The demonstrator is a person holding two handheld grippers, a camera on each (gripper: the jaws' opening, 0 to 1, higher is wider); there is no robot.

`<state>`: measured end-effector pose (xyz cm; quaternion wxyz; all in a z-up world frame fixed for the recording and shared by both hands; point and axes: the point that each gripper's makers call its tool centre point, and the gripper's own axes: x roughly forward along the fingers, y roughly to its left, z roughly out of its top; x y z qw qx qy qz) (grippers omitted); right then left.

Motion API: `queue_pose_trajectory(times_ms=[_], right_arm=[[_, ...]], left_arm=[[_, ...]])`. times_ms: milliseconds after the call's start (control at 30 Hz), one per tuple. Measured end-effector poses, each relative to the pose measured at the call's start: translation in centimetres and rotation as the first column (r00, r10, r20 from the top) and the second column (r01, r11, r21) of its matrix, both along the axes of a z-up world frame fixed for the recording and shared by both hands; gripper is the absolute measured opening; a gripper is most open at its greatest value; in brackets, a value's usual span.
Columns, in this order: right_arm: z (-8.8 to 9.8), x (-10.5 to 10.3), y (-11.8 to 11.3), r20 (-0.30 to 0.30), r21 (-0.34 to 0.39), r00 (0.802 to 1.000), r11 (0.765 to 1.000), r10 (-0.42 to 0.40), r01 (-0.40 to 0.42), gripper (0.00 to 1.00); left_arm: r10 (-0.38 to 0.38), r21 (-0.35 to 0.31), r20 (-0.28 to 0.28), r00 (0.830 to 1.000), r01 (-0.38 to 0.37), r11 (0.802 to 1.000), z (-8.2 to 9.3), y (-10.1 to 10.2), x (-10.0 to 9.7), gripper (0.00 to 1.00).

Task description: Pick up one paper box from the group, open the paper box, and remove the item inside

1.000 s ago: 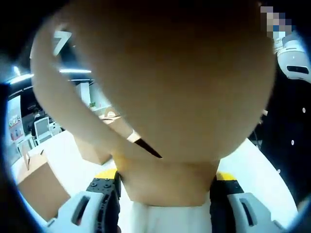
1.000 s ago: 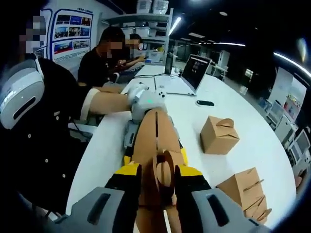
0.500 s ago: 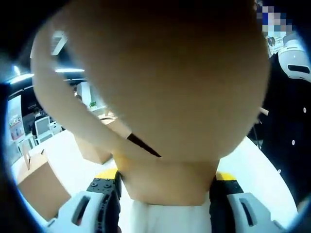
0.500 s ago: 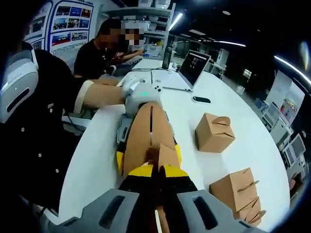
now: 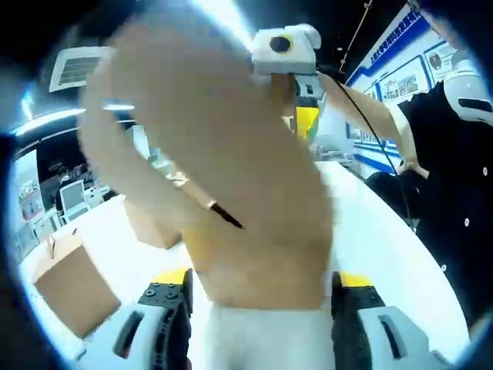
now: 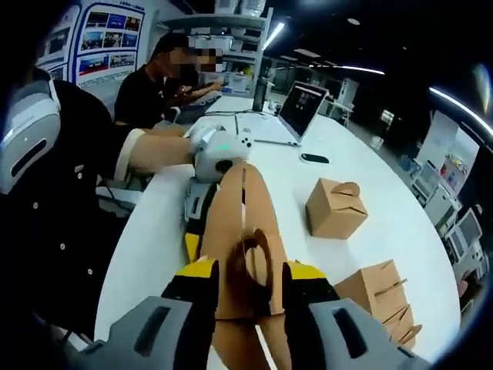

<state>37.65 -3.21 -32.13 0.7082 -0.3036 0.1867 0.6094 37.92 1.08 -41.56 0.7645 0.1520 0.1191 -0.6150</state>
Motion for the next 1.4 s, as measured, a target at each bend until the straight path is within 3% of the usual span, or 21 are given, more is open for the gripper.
queue_pose_trajectory(times_ms=[167, 267, 333, 433, 467, 600, 700, 800, 833, 900, 933, 1000, 1067, 1133, 1233, 1400], right_arm=[[0.9, -0.2, -1.8, 0.021, 0.039, 0.999, 0.999, -0.028, 0.027, 0.34], [1.6, 0.1, -3.0, 0.036, 0.08, 0.998, 0.995, -0.059, 0.056, 0.34], [1.8, 0.7, -3.7, 0.044, 0.095, 0.995, 0.992, -0.091, 0.086, 0.33], [1.8, 1.3, -4.1, 0.04, 0.106, 0.99, 0.986, -0.134, 0.129, 0.31], [1.7, 1.4, -4.2, 0.036, 0.103, 0.989, 0.985, -0.142, 0.137, 0.31], [1.5, 1.2, -4.0, 0.019, 0.1, 0.989, 0.985, -0.144, 0.141, 0.31], [1.6, 1.0, -4.0, 0.027, 0.091, 0.989, 0.986, -0.145, 0.142, 0.31], [2.2, 0.8, -4.5, 0.048, 0.098, 0.983, 0.98, -0.179, 0.174, 0.31], [2.4, 0.8, -5.0, 0.05, 0.101, 0.975, 0.972, -0.219, 0.213, 0.31], [2.7, 1.0, -6.6, 0.056, 0.088, 0.933, 0.933, -0.355, 0.35, 0.34], [3.0, 0.3, -7.1, 0.059, 0.091, 0.921, 0.921, -0.384, 0.378, 0.36], [3.7, -2.2, -7.6, 0.059, 0.111, 0.925, 0.924, -0.374, 0.366, 0.39], [3.8, -4.8, -9.2, 0.011, 0.094, 0.902, 0.898, -0.432, 0.43, 0.4], [3.6, -6.3, -10.2, -0.019, 0.085, 0.887, 0.883, -0.462, 0.462, 0.42], [3.3, -8.2, -11.7, -0.042, 0.099, 0.872, 0.867, -0.487, 0.489, 0.5], [2.2, -10.4, -13.8, -0.016, 0.078, 0.856, 0.853, -0.517, 0.516, 0.51]], left_arm=[[0.143, -0.024, 0.024, 0.989, -0.142, 0.99, 1.6, 3.8, -1.0, 0.76], [0.231, -0.08, 0.067, 0.971, -0.226, 0.971, 4.6, 6.1, -2.1, 0.73], [0.253, -0.097, 0.096, 0.963, -0.244, 0.965, 6.6, 7.0, -3.3, 0.7], [0.273, -0.113, 0.121, 0.954, -0.26, 0.959, 9.3, 7.0, -4.6, 0.68], [0.283, -0.121, 0.118, 0.952, -0.269, 0.956, 10.6, 6.6, -5.1, 0.68], [0.279, -0.097, 0.083, 0.957, -0.271, 0.958, 12.9, 4.4, -6.4, 0.62], [0.323, -0.003, -0.003, 0.946, -0.323, 0.946, 12.4, 3.5, -6.6, 0.58], [0.398, 0.05, 0.045, 0.916, -0.4, 0.915, 12.7, 3.3, -5.6, 0.56], [0.423, 0.059, 0.054, 0.905, -0.426, 0.903, 12.9, 3.4, -5.5, 0.56], [0.447, 0.066, 0.075, 0.891, -0.451, 0.89, 13.4, 3.6, -5.7, 0.56], [0.453, 0.07, 0.082, 0.888, -0.458, 0.886, 13.6, 3.8, -6.0, 0.57], [0.461, 0.078, 0.094, 0.883, -0.468, 0.88, 14.1, 4.3, -6.8, 0.59], [0.472, 0.081, 0.11, 0.875, -0.481, 0.873, 14.5, 4.9, -7.7, 0.6], [0.502, 0.063, 0.133, 0.855, -0.513, 0.856, 14.9, 5.8, -8.4, 0.61], [0.523, 0.05, 0.119, 0.844, -0.531, 0.846, 14.6, 6.3, -9.3, 0.61], [0.546, 0.063, 0.094, 0.833, -0.552, 0.831, 13.4, 7.0, -10.5, 0.61]])
